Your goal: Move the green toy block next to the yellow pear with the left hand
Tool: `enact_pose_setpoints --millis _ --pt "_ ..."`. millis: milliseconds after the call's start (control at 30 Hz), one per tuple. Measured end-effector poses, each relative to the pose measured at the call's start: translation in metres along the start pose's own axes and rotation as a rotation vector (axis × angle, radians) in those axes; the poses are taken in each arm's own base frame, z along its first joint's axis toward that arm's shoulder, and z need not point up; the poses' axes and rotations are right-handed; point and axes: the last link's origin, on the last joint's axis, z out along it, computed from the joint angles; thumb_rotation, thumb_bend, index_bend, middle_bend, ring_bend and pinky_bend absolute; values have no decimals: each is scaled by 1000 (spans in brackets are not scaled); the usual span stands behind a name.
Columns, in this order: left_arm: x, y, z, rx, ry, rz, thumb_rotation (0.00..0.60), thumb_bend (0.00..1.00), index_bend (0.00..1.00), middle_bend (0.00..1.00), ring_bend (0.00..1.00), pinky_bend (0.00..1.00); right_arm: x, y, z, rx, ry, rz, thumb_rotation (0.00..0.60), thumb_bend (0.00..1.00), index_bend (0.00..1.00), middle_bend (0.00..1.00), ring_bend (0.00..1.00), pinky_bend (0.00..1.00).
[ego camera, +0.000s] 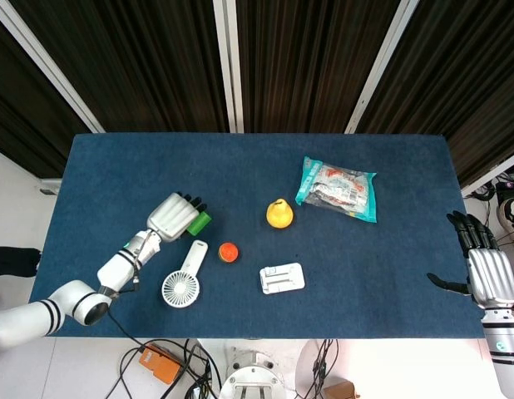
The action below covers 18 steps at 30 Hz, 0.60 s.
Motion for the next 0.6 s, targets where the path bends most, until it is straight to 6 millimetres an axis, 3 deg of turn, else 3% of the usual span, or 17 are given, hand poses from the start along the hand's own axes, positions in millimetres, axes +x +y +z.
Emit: enact_pose_setpoints --millis 133,333,600 --pt "17 18 33 -42 8 3 600 275 464 458 419 529 2 3 -2 -13 3 0 600 135 132 130 5 151" --pt "24 36 71 -53 -32 1 600 272 438 455 412 529 3 9 -4 -34 4 0 600 135 132 130 5 151" --pt "21 44 93 -24 -97 43 600 249 382 375 331 490 4 14 -7 -45 5 0 600 135 132 130 5 151"
